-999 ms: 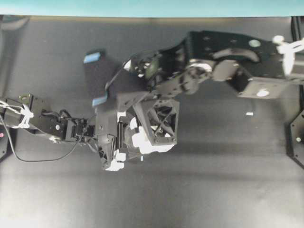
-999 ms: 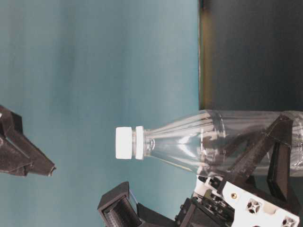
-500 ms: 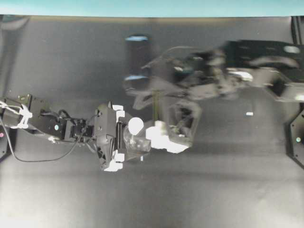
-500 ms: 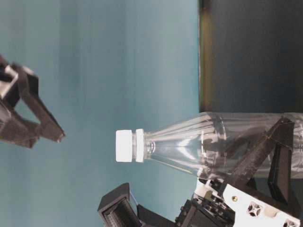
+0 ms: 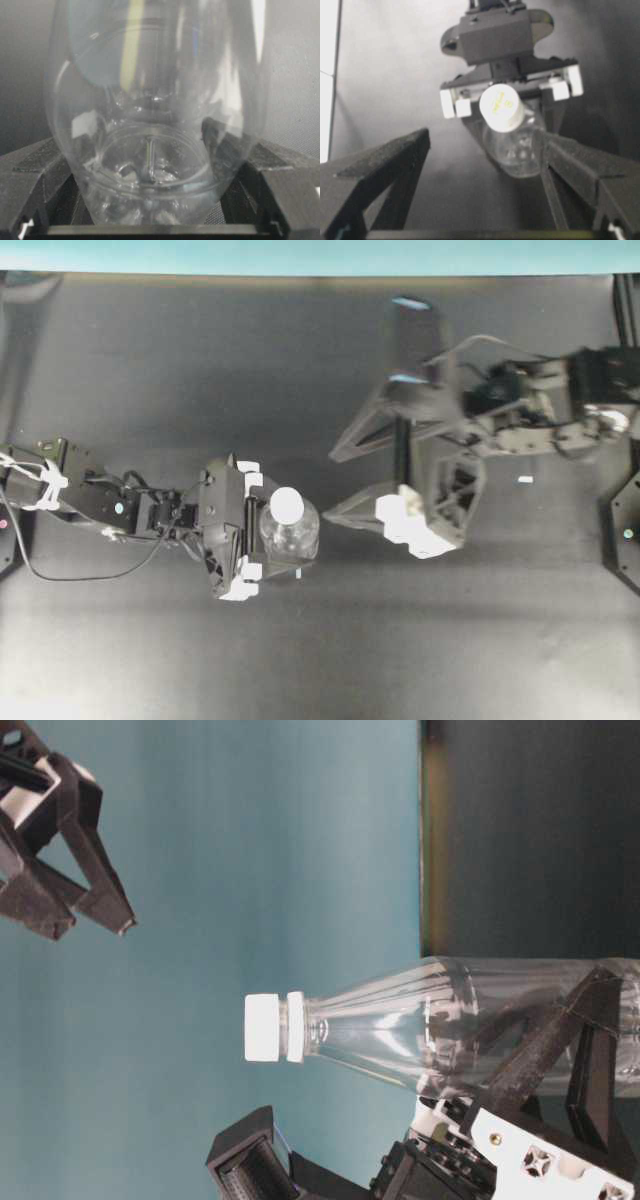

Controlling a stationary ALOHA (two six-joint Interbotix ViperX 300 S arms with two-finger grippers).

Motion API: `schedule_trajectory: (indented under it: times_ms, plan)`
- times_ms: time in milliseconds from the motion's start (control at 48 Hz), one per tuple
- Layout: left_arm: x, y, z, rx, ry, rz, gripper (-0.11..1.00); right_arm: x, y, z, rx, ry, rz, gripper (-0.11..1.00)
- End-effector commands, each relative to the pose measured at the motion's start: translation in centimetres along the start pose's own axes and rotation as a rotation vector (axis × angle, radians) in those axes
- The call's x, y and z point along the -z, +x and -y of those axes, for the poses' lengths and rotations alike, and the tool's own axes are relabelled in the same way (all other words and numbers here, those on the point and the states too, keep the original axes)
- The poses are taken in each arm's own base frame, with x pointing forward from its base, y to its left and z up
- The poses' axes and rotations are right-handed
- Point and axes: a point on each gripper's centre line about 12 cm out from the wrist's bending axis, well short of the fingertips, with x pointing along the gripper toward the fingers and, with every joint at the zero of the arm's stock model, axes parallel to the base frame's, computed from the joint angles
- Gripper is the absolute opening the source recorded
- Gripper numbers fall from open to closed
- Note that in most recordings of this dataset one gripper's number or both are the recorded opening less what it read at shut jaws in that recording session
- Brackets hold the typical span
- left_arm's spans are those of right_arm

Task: Open the bottle cap by holding the bottle with the left arm and twisting the cap with the right arm.
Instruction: 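Open the right gripper and lift it away from the cap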

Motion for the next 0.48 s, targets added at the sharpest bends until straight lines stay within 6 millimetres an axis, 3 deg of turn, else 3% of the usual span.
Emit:
schedule_trajectory:
  times_ms: [0,375,458]
  plan:
    - [0.6,0.1,0.5,0.011,0.001,-0.032,0.78,-0.7,-1.3,0.1,0.001,0.015,0.051,0.79]
    - [-0.1,0.5,0.2,0.005,-0.003,-0.010,0.79,0.3,-1.3,0.0,-0.005,0.012,0.032,0.79]
    - [-0.3,0.6,0.1,0.003,-0.006,-0.002,0.93,0.3,-1.3,-0.2,-0.008,0.008,0.031,0.79]
